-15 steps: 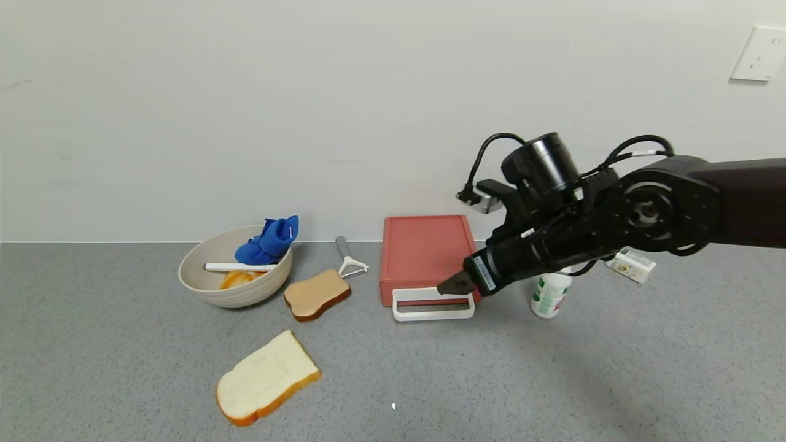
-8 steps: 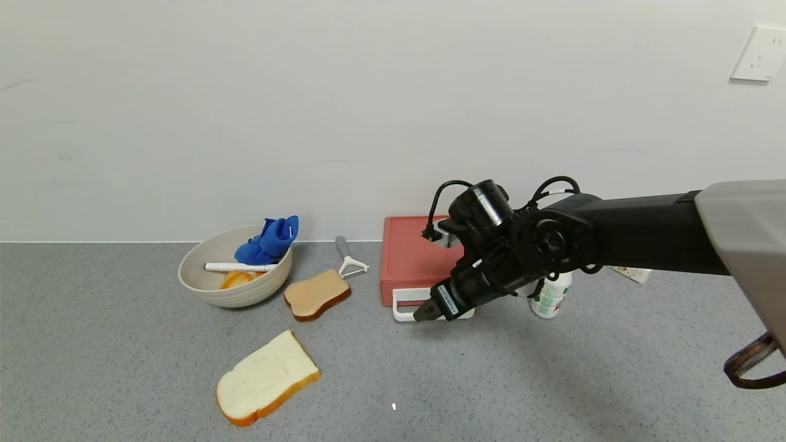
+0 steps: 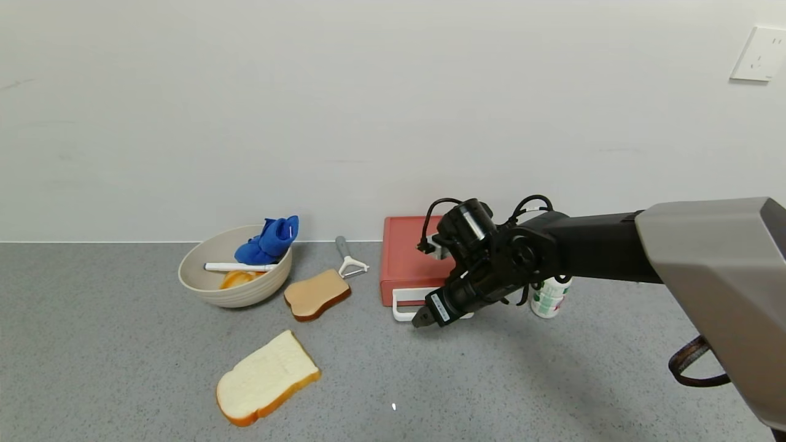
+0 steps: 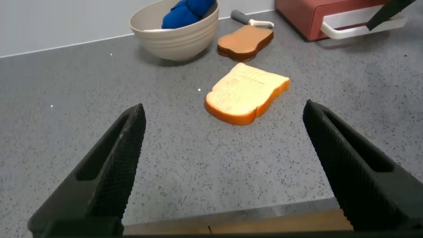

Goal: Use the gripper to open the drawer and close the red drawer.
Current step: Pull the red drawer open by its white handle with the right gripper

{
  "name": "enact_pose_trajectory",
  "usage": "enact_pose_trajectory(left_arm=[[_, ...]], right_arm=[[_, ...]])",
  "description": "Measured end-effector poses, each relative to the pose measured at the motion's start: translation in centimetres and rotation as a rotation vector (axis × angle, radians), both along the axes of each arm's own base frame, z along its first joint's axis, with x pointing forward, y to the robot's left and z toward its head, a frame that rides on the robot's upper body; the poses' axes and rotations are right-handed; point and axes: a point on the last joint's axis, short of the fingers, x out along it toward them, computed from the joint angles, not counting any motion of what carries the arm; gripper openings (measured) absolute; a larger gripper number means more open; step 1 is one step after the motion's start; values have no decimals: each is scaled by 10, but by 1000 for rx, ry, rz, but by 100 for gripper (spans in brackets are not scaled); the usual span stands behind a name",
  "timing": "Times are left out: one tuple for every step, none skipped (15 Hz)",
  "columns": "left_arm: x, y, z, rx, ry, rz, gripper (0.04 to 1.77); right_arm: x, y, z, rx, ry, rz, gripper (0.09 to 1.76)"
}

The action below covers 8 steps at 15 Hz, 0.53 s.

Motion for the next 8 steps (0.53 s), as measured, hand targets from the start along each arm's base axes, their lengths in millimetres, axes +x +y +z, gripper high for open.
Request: enact_pose_trajectory(left_arm=[[0,0,0,0,0,0,172],[0,0,0,0,0,0,172],[0,0,0,0,0,0,172],[0,0,0,0,0,0,172],[0,0,0,0,0,0,172],[0,0,0,0,0,0,172],[0,0,0,0,0,0,172],[0,0,0,0,0,0,172]], right_arm=[[1,1,-2,-2,1,0,171],[2,2,-3,-3,1,0,171],[3,3,-5,-4,0,-2,171],[4,5,-6,-9,-5,-13,171],[5,6,-8,-15,-9,-33,171],[6,7,-9,-17,-12,-46,171],[6,9,-10,-18,-12,-48,171],[7,11,-11,-20,-11,-46,171]])
